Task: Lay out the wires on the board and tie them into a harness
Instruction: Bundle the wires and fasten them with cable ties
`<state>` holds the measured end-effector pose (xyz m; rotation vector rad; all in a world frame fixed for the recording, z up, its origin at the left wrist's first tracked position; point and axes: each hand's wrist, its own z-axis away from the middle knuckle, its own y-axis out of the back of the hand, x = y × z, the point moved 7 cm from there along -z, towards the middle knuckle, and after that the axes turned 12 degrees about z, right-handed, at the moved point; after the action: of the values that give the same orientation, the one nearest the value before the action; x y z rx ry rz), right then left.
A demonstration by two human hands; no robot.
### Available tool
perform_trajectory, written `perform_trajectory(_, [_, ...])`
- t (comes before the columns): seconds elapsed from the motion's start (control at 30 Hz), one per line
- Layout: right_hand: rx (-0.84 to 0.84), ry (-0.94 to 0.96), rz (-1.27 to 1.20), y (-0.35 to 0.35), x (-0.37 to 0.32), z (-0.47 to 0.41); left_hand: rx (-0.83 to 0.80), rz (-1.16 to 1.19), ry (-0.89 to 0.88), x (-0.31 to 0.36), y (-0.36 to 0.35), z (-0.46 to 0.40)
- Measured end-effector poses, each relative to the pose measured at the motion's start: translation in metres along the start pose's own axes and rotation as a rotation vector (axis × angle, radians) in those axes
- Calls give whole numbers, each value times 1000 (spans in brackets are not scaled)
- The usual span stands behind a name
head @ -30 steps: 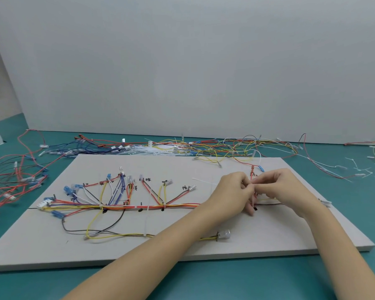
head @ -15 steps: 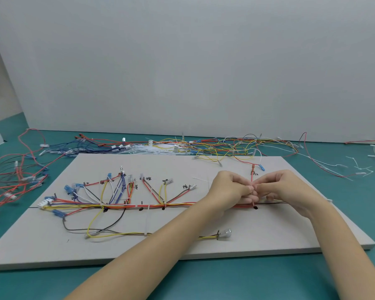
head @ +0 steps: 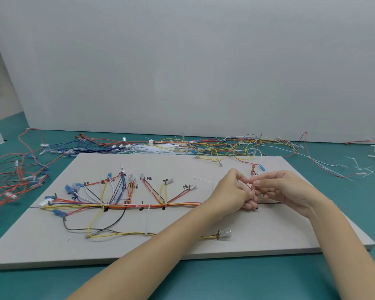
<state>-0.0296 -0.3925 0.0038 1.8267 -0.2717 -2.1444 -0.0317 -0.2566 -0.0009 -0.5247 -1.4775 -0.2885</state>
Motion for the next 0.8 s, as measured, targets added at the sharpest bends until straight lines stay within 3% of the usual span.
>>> perform_trajectory(0.8, [-61,-62,-121,-5,4,-2,15,-19,-67,-9,1,-9])
